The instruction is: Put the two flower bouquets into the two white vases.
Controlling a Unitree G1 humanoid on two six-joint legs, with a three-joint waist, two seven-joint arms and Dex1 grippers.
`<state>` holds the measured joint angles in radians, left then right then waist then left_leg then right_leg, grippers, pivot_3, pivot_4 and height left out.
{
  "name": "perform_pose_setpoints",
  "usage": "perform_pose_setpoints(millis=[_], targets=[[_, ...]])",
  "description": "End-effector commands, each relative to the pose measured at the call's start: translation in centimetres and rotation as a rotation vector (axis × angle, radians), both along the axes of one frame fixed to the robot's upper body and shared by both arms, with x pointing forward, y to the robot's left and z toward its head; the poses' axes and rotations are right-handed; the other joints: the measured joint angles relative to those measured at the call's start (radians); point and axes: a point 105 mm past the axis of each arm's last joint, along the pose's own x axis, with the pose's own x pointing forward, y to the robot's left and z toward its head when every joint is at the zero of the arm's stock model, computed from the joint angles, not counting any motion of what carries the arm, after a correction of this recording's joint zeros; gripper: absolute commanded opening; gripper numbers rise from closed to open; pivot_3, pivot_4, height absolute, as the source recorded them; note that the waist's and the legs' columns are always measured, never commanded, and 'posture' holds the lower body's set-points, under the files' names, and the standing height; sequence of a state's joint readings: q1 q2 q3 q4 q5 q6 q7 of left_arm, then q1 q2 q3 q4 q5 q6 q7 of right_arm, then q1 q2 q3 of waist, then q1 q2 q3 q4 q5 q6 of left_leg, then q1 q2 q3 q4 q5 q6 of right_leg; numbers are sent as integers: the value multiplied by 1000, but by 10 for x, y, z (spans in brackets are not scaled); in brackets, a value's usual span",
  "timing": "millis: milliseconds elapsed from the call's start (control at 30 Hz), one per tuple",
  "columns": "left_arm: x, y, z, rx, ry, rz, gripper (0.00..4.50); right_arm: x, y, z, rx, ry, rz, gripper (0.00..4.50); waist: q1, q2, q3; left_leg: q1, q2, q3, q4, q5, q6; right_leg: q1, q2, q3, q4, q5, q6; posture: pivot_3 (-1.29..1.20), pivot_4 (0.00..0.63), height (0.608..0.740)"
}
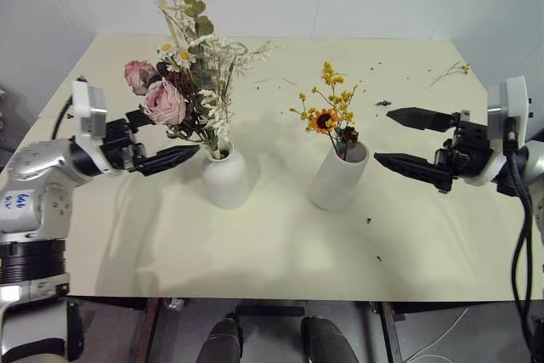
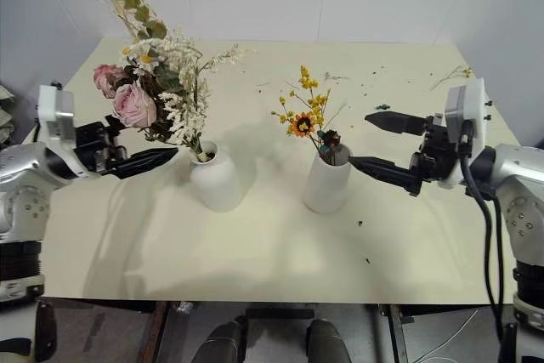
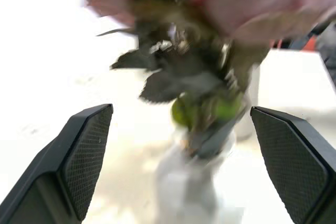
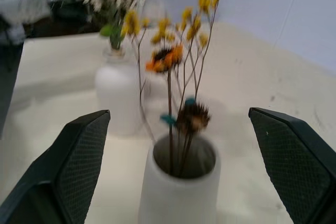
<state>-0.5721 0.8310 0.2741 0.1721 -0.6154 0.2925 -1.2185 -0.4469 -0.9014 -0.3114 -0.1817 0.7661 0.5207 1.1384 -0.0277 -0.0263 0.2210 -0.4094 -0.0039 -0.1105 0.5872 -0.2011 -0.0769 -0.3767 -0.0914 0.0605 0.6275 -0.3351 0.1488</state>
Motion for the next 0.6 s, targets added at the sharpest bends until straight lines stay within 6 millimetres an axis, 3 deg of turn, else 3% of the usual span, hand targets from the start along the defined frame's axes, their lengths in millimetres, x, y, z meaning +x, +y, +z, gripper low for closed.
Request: perform_pose_setpoints(millis=[33,167,333,600], targets=[[-3,21,4,59,-15,22,4479,-4,-18,6,-37,-69,-63,4500,0,0,0,0,0,0,0,0,0,0,0,0,0,0,0,0,150,740],[0,35,4,66,-17,47,4479,-11,-42,-9,-105,-100,-150,4500,2,0,0,0,0,0,-1,0,0,0,0,0,0,-1,-1,0,150,740],[5,41,-6,59,16,43,4479,-24,-73,-41,-213,58,-225,4500,4,0,0,0,0,0,-1,0,0,0,0,-1,0,-1,0,0,150,740],[0,32,-13,78,54,-17,4479,-19,-75,-23,-190,-38,-201,4500,-13,0,0,3,2,2,1,0,0,1,1,1,4,0,-1,0,150,740]])
